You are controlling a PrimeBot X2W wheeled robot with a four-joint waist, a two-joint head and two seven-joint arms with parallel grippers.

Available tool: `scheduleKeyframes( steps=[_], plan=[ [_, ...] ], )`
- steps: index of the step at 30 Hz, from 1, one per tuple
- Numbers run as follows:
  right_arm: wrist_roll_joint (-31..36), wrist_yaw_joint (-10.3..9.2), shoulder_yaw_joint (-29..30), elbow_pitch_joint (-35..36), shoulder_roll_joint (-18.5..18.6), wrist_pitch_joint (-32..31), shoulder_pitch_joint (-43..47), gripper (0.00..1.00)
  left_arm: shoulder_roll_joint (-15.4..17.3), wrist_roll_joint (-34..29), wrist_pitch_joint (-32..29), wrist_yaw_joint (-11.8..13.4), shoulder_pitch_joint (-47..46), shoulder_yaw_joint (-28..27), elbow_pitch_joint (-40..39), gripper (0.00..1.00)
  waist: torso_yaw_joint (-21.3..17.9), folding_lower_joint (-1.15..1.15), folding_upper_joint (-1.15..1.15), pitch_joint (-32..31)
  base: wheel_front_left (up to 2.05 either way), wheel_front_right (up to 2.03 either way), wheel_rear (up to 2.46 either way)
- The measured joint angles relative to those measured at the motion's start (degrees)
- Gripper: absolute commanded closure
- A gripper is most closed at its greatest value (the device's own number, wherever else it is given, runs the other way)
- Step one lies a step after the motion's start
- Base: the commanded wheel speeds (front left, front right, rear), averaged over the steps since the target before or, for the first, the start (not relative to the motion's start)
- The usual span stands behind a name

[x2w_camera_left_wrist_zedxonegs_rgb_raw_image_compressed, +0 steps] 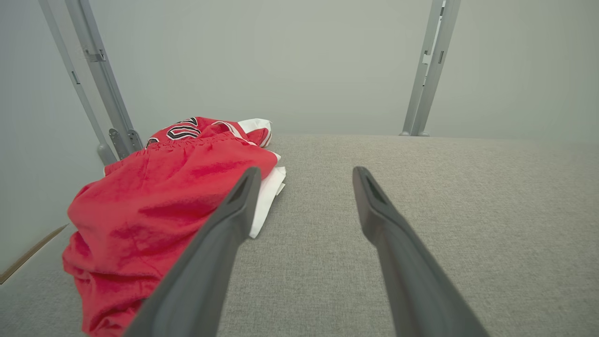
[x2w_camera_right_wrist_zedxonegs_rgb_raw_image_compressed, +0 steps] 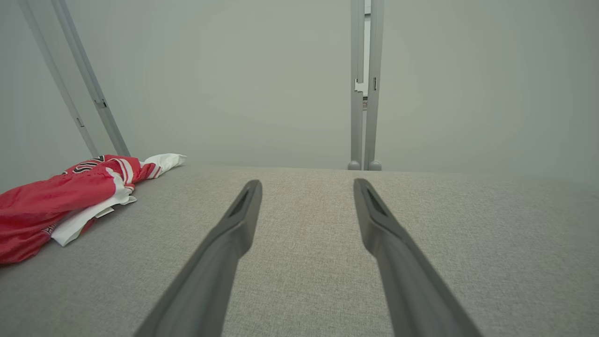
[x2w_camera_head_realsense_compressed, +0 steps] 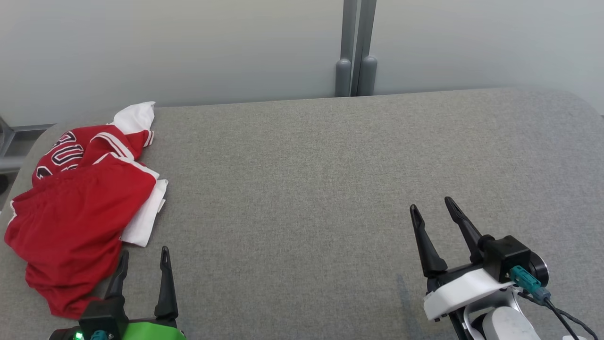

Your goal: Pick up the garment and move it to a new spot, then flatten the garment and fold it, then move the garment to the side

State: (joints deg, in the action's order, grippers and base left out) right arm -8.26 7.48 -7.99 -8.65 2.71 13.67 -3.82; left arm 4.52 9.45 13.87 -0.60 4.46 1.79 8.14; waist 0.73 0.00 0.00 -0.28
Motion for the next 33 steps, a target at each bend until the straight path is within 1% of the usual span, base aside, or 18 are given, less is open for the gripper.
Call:
scheduleKeyframes(
  steps=[13, 33],
  plan=[
    [2.96, 0.00, -0.35, -0.12, 0.04, 1.36, 0.00, 0.00, -0.30, -3.90, 1.16, -0.49, 0.65, -0.43, -0.35, 0.00, 0.01, 0.00, 0.00, 0.00, 0.00, 0.00, 0.00],
    [0.82, 0.00, 0.12, -1.77, 0.07, 1.37, -0.03, 0.00, -0.98, -3.47, 1.16, -1.36, 0.65, -0.99, -0.36, 0.00, -0.09, 0.00, 0.00, -0.04, 0.00, 0.00, 0.00]
  ],
)
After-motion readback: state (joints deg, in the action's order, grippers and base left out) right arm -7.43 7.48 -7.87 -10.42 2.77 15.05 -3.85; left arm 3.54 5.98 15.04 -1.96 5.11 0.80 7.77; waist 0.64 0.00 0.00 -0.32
